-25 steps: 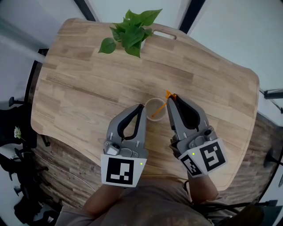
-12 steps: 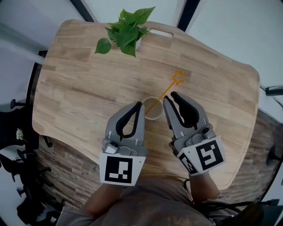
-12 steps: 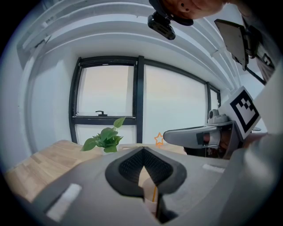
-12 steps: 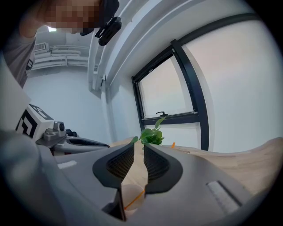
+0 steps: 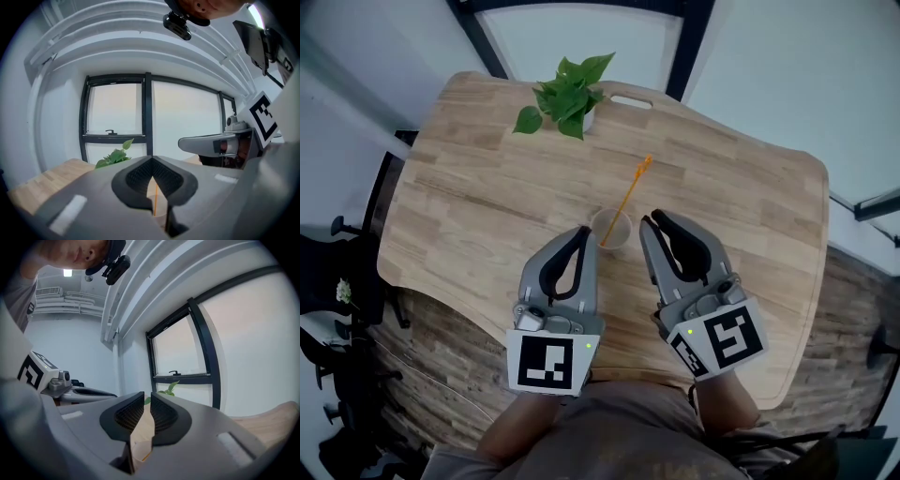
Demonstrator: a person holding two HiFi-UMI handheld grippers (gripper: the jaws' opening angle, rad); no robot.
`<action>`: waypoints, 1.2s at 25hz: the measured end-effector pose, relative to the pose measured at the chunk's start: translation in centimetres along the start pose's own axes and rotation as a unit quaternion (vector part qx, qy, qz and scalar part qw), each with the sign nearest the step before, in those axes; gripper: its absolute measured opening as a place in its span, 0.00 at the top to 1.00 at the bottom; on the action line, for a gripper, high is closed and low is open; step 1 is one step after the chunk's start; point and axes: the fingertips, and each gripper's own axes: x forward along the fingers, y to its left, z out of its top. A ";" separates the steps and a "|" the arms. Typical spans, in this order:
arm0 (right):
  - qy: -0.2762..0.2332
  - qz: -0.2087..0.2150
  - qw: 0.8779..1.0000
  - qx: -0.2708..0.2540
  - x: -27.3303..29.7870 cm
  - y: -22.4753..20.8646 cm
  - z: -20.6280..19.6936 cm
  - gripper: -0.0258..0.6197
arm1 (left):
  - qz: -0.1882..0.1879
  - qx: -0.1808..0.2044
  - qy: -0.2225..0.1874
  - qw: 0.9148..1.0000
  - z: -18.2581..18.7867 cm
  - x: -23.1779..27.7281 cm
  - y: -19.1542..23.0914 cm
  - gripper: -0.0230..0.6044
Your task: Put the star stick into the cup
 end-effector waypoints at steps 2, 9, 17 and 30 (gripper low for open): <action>-0.013 -0.003 1.000 -0.008 -1.1 0.4 1.2 0.87 | 0.008 0.002 -0.010 1.000 0.9 -1.1 -0.5 0.96; -0.050 0.000 0.998 -0.041 -5.5 2.6 4.7 0.92 | 0.037 0.024 -0.055 0.998 4.6 -5.2 -1.9 0.96; -0.086 -0.006 0.994 -0.073 -9.7 4.2 7.7 0.92 | 0.060 0.056 -0.098 0.992 8.4 -9.3 -3.7 0.96; -0.096 -0.004 0.991 -0.093 -12.6 5.2 8.4 0.92 | 0.058 0.066 -0.125 0.988 9.8 -11.2 -6.3 0.96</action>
